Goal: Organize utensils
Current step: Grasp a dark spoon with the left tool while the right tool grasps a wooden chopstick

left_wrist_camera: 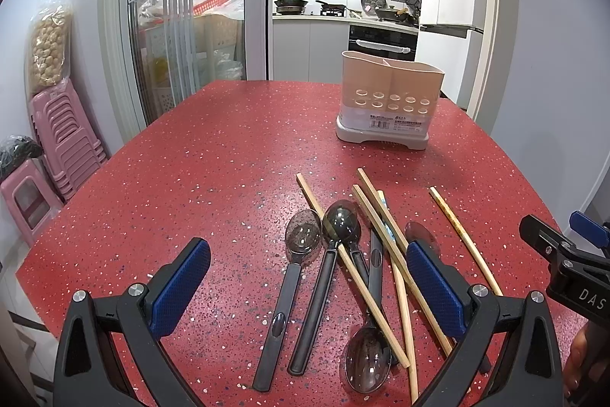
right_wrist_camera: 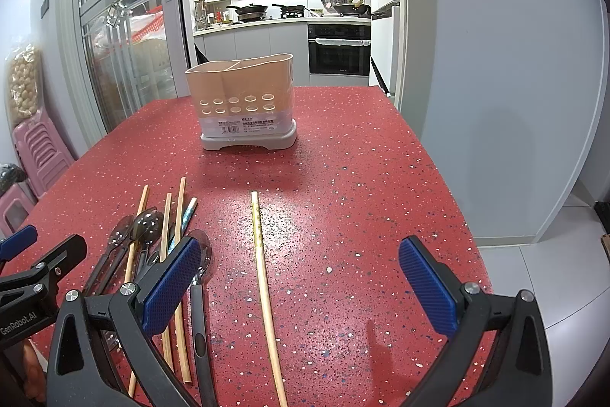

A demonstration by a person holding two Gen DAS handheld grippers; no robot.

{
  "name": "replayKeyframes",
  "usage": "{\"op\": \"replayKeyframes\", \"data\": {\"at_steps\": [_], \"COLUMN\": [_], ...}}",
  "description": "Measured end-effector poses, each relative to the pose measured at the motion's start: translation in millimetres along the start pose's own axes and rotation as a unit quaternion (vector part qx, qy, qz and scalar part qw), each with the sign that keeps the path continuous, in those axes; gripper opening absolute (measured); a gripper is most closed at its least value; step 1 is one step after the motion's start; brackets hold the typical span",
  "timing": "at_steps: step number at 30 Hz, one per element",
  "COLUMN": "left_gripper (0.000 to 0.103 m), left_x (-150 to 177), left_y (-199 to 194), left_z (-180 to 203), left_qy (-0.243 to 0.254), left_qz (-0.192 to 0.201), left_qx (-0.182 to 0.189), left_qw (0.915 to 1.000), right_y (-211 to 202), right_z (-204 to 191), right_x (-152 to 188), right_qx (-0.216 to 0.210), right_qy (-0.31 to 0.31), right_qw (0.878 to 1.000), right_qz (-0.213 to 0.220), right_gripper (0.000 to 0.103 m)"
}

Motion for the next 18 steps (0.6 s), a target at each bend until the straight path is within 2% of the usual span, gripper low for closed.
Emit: {"op": "replayKeyframes", "data": {"at_steps": [4,8,18], "left_gripper": [0.103,0.103,0.103], "left_x": [2.3,5.2,10.4], "left_y": [5.6,20.6,56.7], "left_z": [-6.0,-19.9,-46.1], "left_qy": [-0.005,-0.013,0.017], "left_qz": [-0.014,-0.046,-0.119], "left_qx": [-0.003,-0.006,-0.005], "left_qw": [0.9999,0.9988,0.9927], "right_y": [2.0,9.9,47.3], "right_z": [-2.6,-2.7,2.2], "right_x": [2.5,4.5,-3.9], "right_qx": [-0.005,-0.018,-0.041], "right_qy": [-0.002,-0.003,-0.021], "right_qw": [1.000,0.999,0.992], "right_qz": [-0.009,-0.030,-0.121], "right_gripper": [0.103,0.103,0.103]}}
Point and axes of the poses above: each gripper's, at about its wrist camera, not at the fingertips, and y roughly the way its jaws point, z to its right, x to its underside, the point moved 4 cm from there along y, roughly the way its jaws point, and after that the axes turned 4 degrees about z, right-handed, at the moved point
